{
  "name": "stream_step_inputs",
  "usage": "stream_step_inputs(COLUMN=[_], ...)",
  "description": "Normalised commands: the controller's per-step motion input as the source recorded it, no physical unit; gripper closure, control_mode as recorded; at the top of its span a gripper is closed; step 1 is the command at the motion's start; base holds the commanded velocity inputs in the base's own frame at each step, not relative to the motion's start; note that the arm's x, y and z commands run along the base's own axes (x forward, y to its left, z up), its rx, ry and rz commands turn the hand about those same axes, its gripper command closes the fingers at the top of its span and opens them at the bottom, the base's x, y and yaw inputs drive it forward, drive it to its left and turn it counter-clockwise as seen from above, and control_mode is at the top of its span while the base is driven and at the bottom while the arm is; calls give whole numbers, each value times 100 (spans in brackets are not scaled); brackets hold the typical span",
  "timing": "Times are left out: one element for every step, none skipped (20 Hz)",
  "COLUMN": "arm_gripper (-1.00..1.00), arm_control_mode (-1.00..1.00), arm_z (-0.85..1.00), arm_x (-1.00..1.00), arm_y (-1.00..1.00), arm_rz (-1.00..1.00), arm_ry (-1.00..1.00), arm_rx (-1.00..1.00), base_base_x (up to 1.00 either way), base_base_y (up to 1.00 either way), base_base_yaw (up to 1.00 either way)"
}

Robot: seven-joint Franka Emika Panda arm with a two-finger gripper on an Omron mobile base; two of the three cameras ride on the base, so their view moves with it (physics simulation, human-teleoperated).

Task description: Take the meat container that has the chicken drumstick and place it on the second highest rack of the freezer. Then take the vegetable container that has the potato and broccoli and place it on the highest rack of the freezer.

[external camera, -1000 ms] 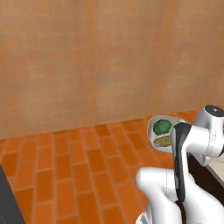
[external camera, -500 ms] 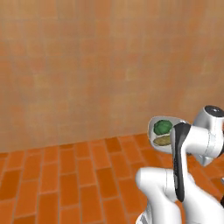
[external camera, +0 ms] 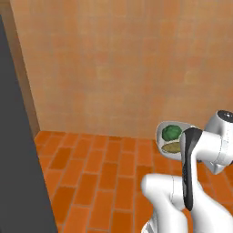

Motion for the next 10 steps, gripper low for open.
stream_step_inputs(arm_gripper=[100,100,100,100,100,100,100,100,100,100], arm_control_mode=[100,100,100,100,100,100,100,100,100,100], arm_z=[0,0,0,0,0,0,0,0,0,0], arm_x=[0,0,0,0,0,0,0,0,0,0], arm_y=[0,0,0,0,0,0,0,0,0,0], arm_rz=[0,0,0,0,0,0,0,0,0,0], arm_ry=[0,0,0,0,0,0,0,0,0,0], arm_rx=[0,0,0,0,0,0,0,0,0,0], base_base_x=[-38,-35,-30,-33,-33,-34,-34,-36,-34,-34], base_base_y=[-8,-6,-3,-4,-4,-3,-2,-7,-8,-16], base_base_yaw=[48,49,48,48,47,47,48,48,49,52])
